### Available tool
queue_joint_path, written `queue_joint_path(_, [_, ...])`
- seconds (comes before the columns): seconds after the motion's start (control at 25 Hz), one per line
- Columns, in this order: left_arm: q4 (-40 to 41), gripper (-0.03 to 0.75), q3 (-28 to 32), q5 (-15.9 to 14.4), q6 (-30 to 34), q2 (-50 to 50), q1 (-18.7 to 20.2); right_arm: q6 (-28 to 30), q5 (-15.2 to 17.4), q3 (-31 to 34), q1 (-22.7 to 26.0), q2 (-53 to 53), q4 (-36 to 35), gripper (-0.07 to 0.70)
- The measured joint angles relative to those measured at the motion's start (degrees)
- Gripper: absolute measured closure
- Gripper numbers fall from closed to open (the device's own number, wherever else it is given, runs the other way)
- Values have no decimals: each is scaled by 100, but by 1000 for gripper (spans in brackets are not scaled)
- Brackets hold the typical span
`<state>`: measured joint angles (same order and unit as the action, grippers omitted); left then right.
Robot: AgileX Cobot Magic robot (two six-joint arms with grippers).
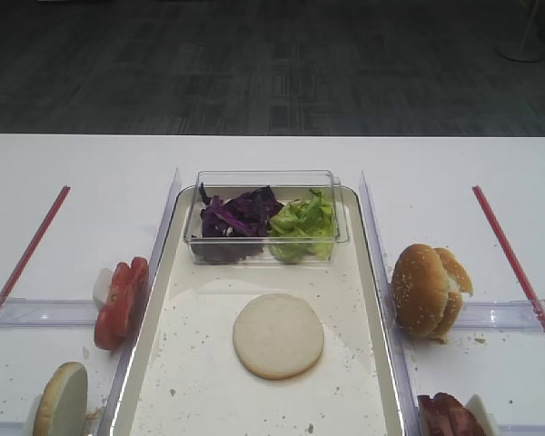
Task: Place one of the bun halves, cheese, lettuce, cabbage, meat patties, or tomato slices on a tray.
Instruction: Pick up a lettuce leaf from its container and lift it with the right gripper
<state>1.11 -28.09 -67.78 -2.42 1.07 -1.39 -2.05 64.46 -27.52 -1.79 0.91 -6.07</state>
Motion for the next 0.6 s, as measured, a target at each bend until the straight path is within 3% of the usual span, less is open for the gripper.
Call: queue_joint_path(0.6, [0, 97, 0, 0, 0, 0, 0, 0, 0, 0, 0, -331, 10, -46])
